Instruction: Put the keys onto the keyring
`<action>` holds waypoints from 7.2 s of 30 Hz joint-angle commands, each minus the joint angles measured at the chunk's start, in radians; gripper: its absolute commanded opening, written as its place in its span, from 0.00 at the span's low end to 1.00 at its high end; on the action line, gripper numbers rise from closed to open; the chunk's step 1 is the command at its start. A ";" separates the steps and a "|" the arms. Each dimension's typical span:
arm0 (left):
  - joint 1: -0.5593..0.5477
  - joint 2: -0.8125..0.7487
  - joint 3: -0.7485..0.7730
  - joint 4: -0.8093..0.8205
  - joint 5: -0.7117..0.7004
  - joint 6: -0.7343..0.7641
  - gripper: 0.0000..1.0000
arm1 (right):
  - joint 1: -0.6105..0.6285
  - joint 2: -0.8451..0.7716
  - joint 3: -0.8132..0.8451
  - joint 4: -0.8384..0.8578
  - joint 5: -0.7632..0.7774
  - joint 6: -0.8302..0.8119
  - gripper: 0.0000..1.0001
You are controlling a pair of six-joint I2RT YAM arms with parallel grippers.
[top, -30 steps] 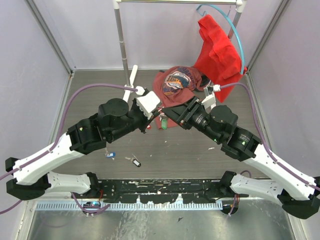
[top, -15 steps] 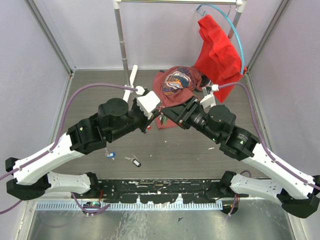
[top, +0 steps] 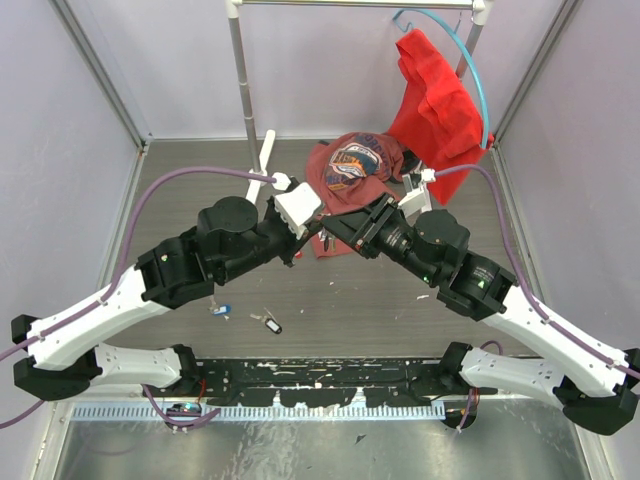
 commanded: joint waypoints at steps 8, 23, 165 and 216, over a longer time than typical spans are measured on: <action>-0.003 -0.016 -0.018 0.060 0.038 -0.016 0.00 | 0.003 0.000 -0.015 0.105 0.106 0.025 0.28; -0.003 -0.014 -0.018 0.063 0.036 -0.013 0.00 | 0.016 -0.021 -0.050 0.144 0.173 0.042 0.26; 0.153 -0.522 -1.028 0.251 -0.171 -0.621 0.37 | 0.148 0.894 0.097 -0.187 -0.001 -0.443 0.39; 0.153 -0.442 -0.548 0.335 0.251 -0.277 0.43 | 0.134 0.130 -0.001 0.066 0.164 -0.210 0.04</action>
